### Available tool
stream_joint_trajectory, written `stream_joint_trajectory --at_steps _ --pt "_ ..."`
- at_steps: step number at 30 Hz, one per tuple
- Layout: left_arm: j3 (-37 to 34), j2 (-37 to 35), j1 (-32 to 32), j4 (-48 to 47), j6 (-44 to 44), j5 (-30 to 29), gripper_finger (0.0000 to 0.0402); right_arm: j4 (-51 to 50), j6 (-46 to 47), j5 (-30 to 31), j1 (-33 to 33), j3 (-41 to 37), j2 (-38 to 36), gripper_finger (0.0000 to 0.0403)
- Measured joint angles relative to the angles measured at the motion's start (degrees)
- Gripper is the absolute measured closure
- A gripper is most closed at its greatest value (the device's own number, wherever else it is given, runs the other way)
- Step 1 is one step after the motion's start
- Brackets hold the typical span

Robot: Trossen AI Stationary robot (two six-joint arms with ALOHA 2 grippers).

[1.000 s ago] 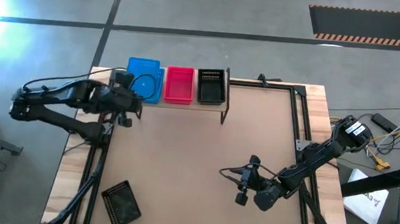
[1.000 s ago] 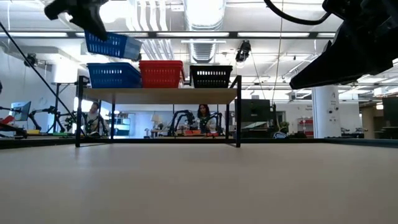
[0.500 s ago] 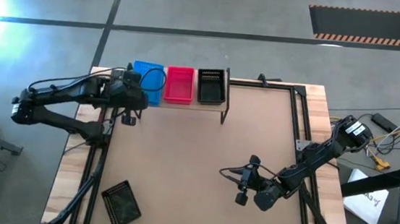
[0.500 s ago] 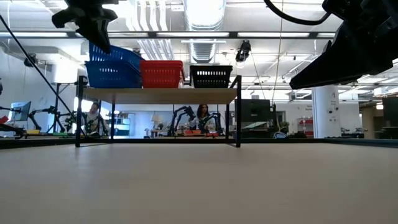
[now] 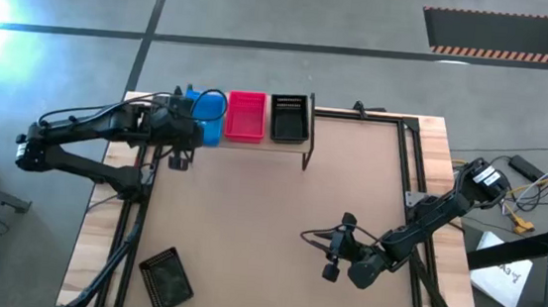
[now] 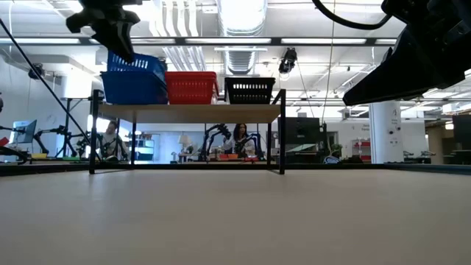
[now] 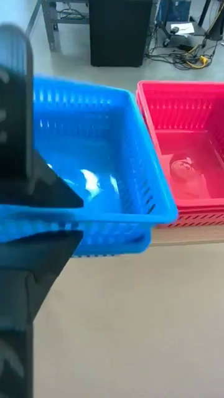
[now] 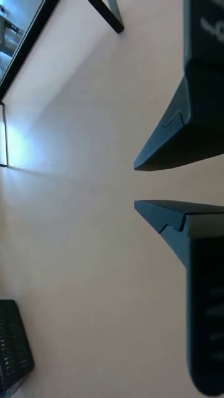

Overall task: Stack baskets on shelf by color
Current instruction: Stack the blue bin on the blue bin on the shelf, then adjust the blue bin on the shelf

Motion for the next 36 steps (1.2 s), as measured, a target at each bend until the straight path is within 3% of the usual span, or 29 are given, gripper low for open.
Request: stream_joint_trajectory --at_steps 10,15,24,30,36 --pt "1.5 -1.5 0.9 3.5 -3.2 -0.2 0.0271 0.0 0.0 0.0 0.0 0.0 0.0 0.0319" --pt "2.3 -2.7 0.6 4.0 -13.5 -0.3 0.0268 0.0 0.0 0.0 -0.2 0.0 0.0 0.0322" --pt "-5.8 -3.0 -2.0 2.4 -25.6 2.5 0.0268 0.0 -0.1 0.1 -0.7 0.0 0.0 0.0328" --pt "-5.8 -3.5 -5.9 2.7 -28.7 -2.7 0.0268 0.0 -0.4 1.7 -3.1 0.0 0.0 0.0327" --pt "-5.4 -3.9 -6.5 4.6 -27.5 -4.3 0.0268 0.0 -0.3 1.6 -5.3 0.0 0.0 0.0335"
